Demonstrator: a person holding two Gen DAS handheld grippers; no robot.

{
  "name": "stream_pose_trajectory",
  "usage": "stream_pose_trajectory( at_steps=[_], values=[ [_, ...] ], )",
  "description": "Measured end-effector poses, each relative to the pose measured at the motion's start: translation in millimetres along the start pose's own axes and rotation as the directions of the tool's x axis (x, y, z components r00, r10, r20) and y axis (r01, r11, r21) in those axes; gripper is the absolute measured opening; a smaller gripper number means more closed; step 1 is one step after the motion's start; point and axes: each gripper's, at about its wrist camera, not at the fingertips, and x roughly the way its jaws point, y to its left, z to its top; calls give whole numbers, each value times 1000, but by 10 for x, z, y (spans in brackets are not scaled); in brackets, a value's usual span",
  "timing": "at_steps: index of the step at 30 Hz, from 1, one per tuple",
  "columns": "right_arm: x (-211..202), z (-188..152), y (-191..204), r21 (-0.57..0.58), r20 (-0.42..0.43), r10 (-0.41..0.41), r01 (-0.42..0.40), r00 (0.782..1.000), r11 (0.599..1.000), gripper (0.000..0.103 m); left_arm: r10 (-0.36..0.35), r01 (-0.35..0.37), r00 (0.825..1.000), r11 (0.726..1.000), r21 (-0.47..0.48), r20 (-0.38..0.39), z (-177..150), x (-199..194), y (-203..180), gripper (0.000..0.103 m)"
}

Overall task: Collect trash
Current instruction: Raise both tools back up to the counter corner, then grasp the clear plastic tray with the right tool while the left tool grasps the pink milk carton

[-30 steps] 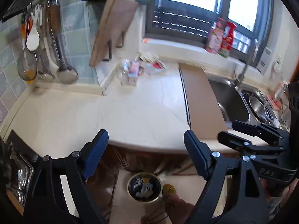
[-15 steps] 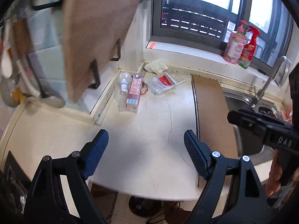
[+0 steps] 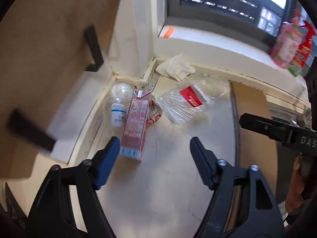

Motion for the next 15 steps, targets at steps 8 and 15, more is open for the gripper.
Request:
stream_pose_trajectory(
  at_steps=[8, 15],
  values=[
    [781, 323, -471, 126, -48, 40, -34, 998, 991, 49, 18, -21, 997, 999, -42, -76, 225, 759, 176, 66],
    [1205, 408, -708, 210, -58, 36, -23, 998, 977, 47, -5, -2, 995, 998, -69, -101, 308, 1016, 239, 62]
  ],
)
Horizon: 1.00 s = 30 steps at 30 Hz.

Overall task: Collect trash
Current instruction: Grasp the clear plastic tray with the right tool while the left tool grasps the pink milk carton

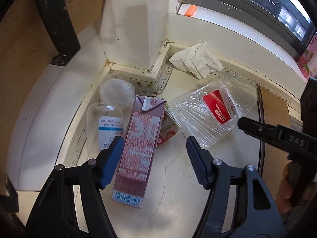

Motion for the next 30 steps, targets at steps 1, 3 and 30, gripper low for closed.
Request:
stream_pose_trajectory(
  at_steps=[1, 3, 30],
  values=[
    [46, 15, -12, 5, 1, -4, 4, 1000, 1000, 47, -2, 2, 1000, 1000, 1, -2, 3, 15, -7, 61],
    [129, 34, -15, 11, 3, -12, 12, 1000, 1000, 47, -1, 1, 1000, 1000, 0, -8, 19, 71, -6, 60],
    [92, -55, 5, 32, 69, -68, 66, 995, 997, 10, -15, 15, 998, 1000, 12, -54, -72, 147, 75, 55]
  ],
)
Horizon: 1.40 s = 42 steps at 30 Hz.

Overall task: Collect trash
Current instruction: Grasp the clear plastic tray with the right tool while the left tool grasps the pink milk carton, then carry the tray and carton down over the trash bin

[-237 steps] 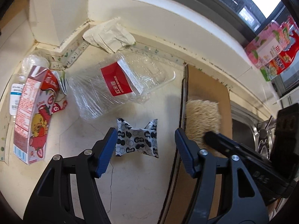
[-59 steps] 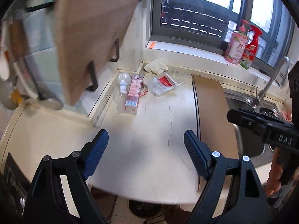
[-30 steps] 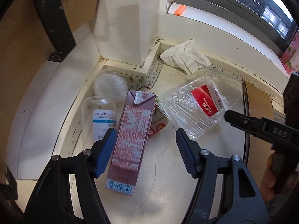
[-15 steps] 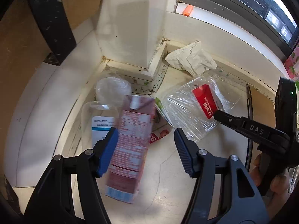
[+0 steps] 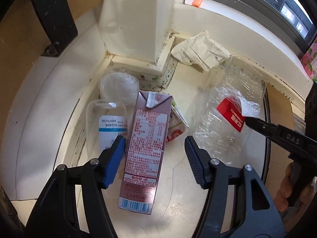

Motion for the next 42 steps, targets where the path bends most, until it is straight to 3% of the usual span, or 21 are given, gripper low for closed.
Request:
stream_pose_trajectory(
  at_steps=[3, 13, 21, 28, 42],
  values=[
    [-59, -67, -32, -6, -15, 12, -12, 1000, 1000, 9, -2, 2, 1000, 1000, 0, -24, -30, 37, -6, 37],
    [-380, -318, -129, 10, -17, 50, -50, 999, 999, 5, -20, 20, 1000, 1000, -6, 22, -273, -288, -130, 34],
    [-833, -833, -114, 5, 0, 48, -48, 999, 999, 5, -83, 82, 995, 996, 19, 60, -788, -894, -195, 34],
    [-1376, -1556, -49, -14, 26, 42, -41, 999, 999, 5, -146, 142, 986, 988, 53, 83, -1545, -1499, -191, 34],
    [-2202, -3545, 153, -49, 62, 49, -46, 997, 998, 5, -186, 174, 977, 978, 112, 105, -3206, -2450, 160, 34]
  ],
)
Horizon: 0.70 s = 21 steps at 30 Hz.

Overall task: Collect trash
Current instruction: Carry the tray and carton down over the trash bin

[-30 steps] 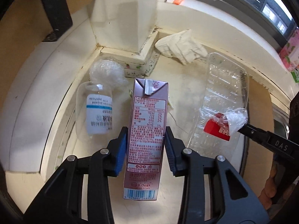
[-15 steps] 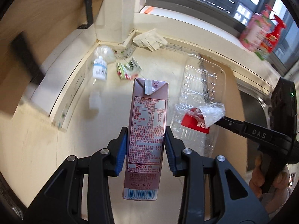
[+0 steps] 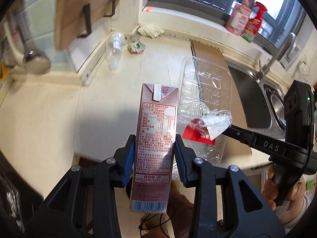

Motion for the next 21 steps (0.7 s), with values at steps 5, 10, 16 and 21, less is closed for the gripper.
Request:
stream_pose_trajectory(
  at_steps=[5, 10, 16, 21],
  values=[
    [-122, -734, 109, -2, -20, -25, 25, 999, 1000, 5, -28, 28, 999, 1000, -11, -22, -605, -222, 149, 34],
    [-201, -1491, 178, -18, -53, -70, 69, 996, 997, 5, -51, 50, 997, 998, -24, -52, -1235, -272, 274, 34],
    [-164, -2244, 105, -75, -95, -122, 115, 988, 991, 5, -63, 56, 992, 996, -68, -109, -1852, -35, 405, 34],
    [123, -2594, 49, -177, -116, -176, 154, 978, 972, 5, -36, 26, 994, 995, -94, -106, -2251, 267, 486, 34]
  ],
)
